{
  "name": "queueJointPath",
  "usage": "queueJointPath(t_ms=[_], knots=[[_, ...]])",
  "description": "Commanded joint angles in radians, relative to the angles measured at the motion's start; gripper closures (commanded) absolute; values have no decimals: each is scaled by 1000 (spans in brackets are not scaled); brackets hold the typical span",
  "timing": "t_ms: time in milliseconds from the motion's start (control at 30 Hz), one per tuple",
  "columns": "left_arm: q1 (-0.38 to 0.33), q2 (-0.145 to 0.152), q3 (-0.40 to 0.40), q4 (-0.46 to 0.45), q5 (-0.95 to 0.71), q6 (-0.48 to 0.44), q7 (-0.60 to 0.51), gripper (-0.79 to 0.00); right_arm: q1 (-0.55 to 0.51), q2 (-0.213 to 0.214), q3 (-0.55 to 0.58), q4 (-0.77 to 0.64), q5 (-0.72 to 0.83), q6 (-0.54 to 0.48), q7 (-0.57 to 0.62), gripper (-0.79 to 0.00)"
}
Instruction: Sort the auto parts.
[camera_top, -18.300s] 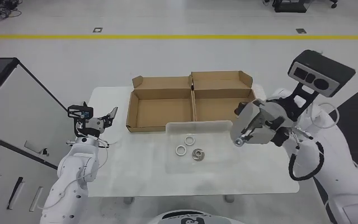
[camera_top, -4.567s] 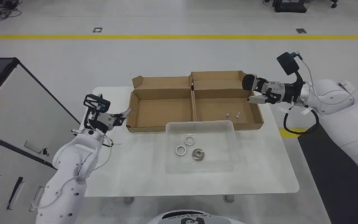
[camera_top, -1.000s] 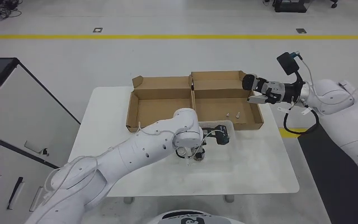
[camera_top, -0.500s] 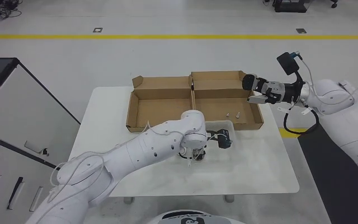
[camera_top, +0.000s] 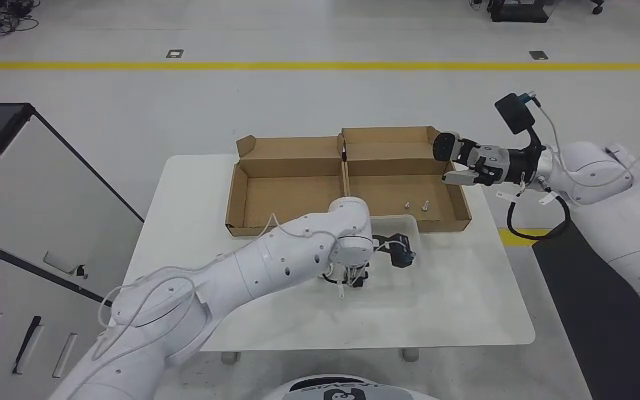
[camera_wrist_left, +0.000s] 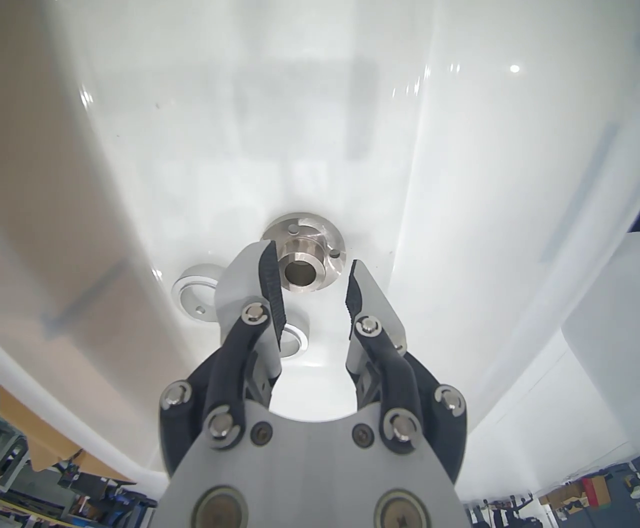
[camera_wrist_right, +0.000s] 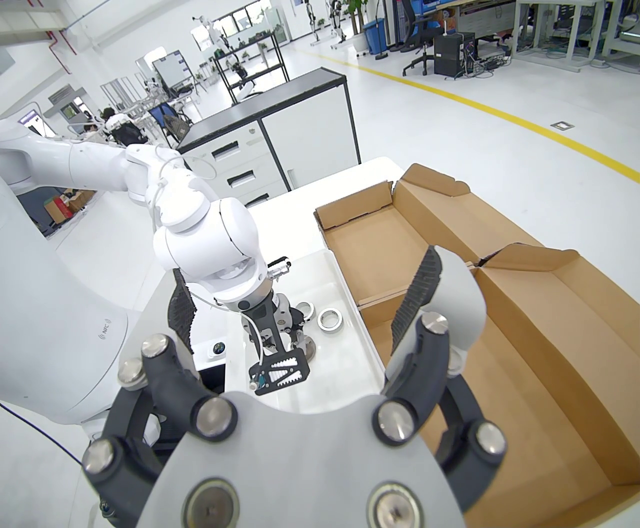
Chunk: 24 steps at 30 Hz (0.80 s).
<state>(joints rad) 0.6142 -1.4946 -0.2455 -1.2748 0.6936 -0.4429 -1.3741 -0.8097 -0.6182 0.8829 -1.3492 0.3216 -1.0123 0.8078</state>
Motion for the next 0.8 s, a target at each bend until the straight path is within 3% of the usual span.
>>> queueJointPath(t_ms=[0, 333, 500, 567, 767], knots=[[-1, -2, 0, 4, 4, 1, 0, -363, 0, 0, 0, 0, 0, 0, 0, -785], [0, -12, 11, 29, 5, -11, 8, -397, 0, 0, 0, 0, 0, 0, 0, -785], [-2, -16, 17, 47, -2, -16, 13, -465, 0, 0, 0, 0, 0, 0, 0, -785], [-2, -18, 16, 53, -6, -16, 13, -406, 0, 0, 0, 0, 0, 0, 0, -785], [1, -24, 16, 71, 1, -15, 20, -354, 0, 0, 0, 0, 0, 0, 0, -785]])
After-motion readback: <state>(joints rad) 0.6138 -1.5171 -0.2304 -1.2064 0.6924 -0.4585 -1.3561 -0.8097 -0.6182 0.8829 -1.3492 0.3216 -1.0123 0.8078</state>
